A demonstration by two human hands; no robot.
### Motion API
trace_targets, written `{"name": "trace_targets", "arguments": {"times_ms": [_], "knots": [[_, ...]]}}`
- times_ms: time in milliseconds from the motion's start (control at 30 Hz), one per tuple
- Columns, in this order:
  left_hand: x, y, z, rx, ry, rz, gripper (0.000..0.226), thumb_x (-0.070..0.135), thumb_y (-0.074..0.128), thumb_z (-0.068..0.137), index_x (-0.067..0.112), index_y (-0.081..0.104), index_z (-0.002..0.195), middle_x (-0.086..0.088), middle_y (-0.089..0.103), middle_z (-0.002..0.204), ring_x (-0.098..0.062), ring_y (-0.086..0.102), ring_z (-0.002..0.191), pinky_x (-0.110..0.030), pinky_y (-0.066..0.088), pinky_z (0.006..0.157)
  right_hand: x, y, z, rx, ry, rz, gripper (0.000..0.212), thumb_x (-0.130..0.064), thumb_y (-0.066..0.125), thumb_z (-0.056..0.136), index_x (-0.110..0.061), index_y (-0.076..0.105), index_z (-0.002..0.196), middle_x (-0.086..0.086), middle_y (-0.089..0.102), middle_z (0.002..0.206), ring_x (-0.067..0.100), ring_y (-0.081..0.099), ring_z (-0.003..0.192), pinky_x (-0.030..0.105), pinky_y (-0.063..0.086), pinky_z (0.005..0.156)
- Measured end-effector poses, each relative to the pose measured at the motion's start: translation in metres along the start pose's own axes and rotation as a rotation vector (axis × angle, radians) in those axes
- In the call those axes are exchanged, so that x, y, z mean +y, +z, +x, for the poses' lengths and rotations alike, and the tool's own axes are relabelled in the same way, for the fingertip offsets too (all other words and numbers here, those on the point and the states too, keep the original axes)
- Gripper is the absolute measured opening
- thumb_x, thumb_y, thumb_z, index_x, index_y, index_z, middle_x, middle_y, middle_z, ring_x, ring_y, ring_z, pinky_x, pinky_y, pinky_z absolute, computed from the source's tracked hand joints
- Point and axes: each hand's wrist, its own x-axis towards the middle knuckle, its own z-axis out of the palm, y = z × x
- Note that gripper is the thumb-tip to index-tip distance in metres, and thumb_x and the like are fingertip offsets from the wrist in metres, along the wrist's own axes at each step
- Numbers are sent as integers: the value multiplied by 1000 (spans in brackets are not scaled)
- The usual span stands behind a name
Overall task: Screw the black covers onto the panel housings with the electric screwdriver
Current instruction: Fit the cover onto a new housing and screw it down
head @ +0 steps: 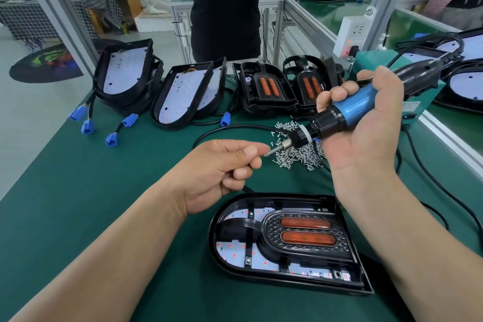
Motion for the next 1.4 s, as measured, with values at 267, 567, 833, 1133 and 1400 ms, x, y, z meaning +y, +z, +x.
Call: {"name": "trace_targets", "arguments": {"times_ms": [267, 567, 833, 1133, 1400], "knots": [[0, -1, -2, -134, 40, 116, 23, 3, 66, 96, 11, 80, 113, -8, 72, 92, -7, 47, 61, -14, 35, 49, 2, 1, 0, 0, 11, -4, 15, -27, 67, 101, -14, 59, 97, 2, 55, 77, 18, 56, 64, 37, 56, 77], [3, 4, -5, -106, 29, 163, 25, 6, 64, 94, 3, 68, 118, -7, 71, 86, -6, 46, 59, -13, 35, 48, 4, 0, -1, -29, 27, -7, 16, -27, 65, 102, -14, 57, 99, 2, 54, 77, 17, 55, 64, 36, 55, 77], [3, 4, -6, 6, 47, 321, 17, 0, 63, 101, 4, 71, 115, -8, 75, 87, -5, 48, 58, -12, 36, 47, 6, 2, 1, -41, 43, -103, 20, -26, 69, 100, -14, 55, 106, 2, 55, 76, 16, 55, 64, 36, 56, 74], [2, 4, -6, 127, 124, 558, 16, 6, 70, 98, 15, 76, 110, -7, 80, 90, -6, 52, 59, -14, 42, 55, 13, -2, 5, 60, 68, -227, 34, -37, 74, 100, -12, 53, 110, 4, 56, 78, 19, 58, 68, 38, 56, 76], [0, 5, -5, 142, 158, 592, 21, 7, 66, 101, 21, 75, 113, -2, 79, 87, -6, 50, 59, -13, 40, 54, 14, -7, 13, 124, 132, -225, 35, -31, 76, 99, -9, 54, 115, 6, 56, 85, 22, 58, 75, 41, 58, 81]]}}
